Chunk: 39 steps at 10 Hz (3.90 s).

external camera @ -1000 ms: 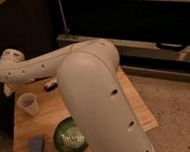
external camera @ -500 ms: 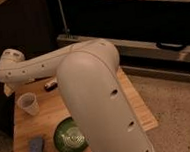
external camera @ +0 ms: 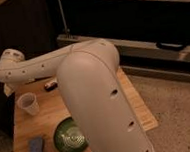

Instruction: Place the white sponge in the ceramic cup

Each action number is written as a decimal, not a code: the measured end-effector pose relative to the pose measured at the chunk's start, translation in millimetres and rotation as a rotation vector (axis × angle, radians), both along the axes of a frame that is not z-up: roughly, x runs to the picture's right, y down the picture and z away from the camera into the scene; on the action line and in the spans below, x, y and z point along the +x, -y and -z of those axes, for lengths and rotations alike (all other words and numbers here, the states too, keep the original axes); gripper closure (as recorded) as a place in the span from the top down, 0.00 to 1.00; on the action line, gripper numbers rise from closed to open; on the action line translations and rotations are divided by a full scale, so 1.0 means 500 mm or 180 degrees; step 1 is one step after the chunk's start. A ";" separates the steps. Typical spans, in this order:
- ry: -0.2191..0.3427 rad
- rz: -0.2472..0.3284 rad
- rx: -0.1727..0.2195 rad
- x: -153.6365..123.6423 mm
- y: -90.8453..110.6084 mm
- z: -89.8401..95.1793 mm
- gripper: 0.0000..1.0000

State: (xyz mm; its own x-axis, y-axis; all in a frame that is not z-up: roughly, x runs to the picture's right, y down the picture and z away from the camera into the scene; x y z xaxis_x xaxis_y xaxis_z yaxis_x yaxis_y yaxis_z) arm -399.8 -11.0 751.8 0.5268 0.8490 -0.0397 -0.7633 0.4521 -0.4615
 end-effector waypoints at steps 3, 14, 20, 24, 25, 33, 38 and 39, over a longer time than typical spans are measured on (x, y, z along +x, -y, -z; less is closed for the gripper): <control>0.0000 0.0000 0.0000 0.000 0.000 0.000 0.80; -0.0371 -0.0097 -0.0032 0.005 -0.069 0.072 0.80; -0.0470 -0.0343 -0.0390 0.027 -0.233 0.079 0.80; -0.0557 -0.0121 -0.0858 0.060 -0.324 0.058 0.80; -0.0624 0.0016 -0.0943 0.056 -0.346 0.075 0.80; -0.0889 0.0052 -0.1322 0.088 -0.528 0.150 0.80; -0.0921 -0.0002 -0.1316 0.062 -0.561 0.154 0.80; -0.0915 -0.0039 -0.1365 0.064 -0.570 0.142 0.80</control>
